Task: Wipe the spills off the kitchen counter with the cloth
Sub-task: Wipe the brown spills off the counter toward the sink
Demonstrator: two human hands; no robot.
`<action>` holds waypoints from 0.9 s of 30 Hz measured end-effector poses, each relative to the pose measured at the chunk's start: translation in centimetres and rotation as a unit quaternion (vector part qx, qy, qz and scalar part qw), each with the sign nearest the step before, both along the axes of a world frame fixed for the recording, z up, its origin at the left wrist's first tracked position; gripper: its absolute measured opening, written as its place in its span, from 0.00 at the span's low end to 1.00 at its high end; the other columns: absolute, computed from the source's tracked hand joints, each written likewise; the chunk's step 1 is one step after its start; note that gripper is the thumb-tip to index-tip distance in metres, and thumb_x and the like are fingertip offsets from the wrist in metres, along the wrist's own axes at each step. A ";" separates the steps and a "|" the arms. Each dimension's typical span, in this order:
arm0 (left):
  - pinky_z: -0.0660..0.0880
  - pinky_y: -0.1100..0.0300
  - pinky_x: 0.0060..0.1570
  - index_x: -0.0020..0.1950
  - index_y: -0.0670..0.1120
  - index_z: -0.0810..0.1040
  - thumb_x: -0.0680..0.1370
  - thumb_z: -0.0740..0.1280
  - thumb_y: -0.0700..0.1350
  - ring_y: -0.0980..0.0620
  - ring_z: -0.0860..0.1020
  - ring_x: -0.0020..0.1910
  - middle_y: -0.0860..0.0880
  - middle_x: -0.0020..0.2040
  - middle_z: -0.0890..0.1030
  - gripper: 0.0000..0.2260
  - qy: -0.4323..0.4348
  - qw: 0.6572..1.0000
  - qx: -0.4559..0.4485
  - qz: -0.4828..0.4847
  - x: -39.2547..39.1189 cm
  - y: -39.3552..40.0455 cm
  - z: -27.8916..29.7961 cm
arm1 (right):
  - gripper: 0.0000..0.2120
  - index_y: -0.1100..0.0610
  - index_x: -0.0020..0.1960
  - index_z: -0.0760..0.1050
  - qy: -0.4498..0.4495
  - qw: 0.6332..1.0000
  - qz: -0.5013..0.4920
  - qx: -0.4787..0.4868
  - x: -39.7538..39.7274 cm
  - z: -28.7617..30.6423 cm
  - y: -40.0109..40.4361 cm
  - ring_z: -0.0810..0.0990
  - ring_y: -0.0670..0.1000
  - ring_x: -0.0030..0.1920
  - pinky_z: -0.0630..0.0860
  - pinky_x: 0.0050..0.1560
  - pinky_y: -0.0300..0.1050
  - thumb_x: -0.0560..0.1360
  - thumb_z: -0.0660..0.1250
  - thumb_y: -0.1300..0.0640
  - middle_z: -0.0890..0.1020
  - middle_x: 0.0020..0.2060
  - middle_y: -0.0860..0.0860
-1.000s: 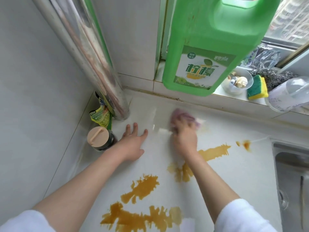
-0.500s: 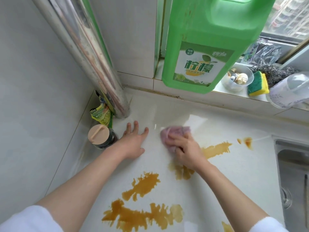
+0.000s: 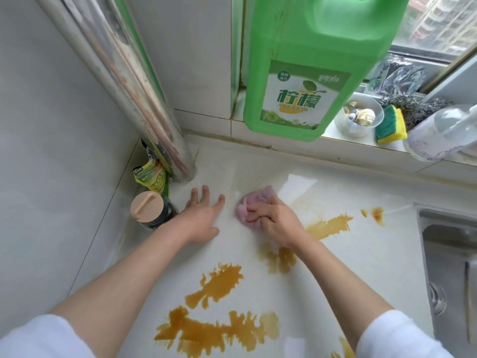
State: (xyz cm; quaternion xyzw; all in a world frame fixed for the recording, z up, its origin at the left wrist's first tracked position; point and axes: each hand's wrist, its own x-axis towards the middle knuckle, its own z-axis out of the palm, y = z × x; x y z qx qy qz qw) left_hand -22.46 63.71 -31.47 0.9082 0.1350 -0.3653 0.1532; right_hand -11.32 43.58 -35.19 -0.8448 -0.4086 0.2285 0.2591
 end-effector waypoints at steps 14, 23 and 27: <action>0.49 0.36 0.74 0.78 0.48 0.31 0.81 0.58 0.55 0.26 0.37 0.74 0.30 0.75 0.31 0.39 0.050 0.996 0.069 0.032 2.3 -2.5 -0.2 | 0.21 0.47 0.54 0.85 0.059 0.997 -0.030 -0.028 -1.4 0.5 -6.4 0.72 0.47 0.66 0.62 0.66 0.29 0.67 0.60 0.56 0.81 0.62 0.43; 0.56 0.39 0.74 0.79 0.61 0.47 0.80 0.57 0.54 0.32 0.44 0.78 0.41 0.80 0.43 0.30 -0.068 0.997 0.030 0.035 5.0 -6.5 0.0 | 0.27 0.48 0.72 0.71 -0.044 0.928 -0.354 -0.104 5.1 0.5 -14.1 0.64 0.67 0.68 0.60 0.69 0.56 0.75 0.58 0.64 0.64 0.76 0.50; 0.53 0.34 0.72 0.78 0.65 0.48 0.82 0.53 0.53 0.32 0.44 0.77 0.44 0.80 0.42 0.25 -0.085 0.995 0.034 0.027 7.9 -10.8 -0.8 | 0.22 0.43 0.62 0.80 0.019 0.994 -0.098 -0.038 -1.0 0.1 -13.2 0.71 0.53 0.62 0.69 0.64 0.48 0.72 0.61 0.57 0.72 0.68 0.36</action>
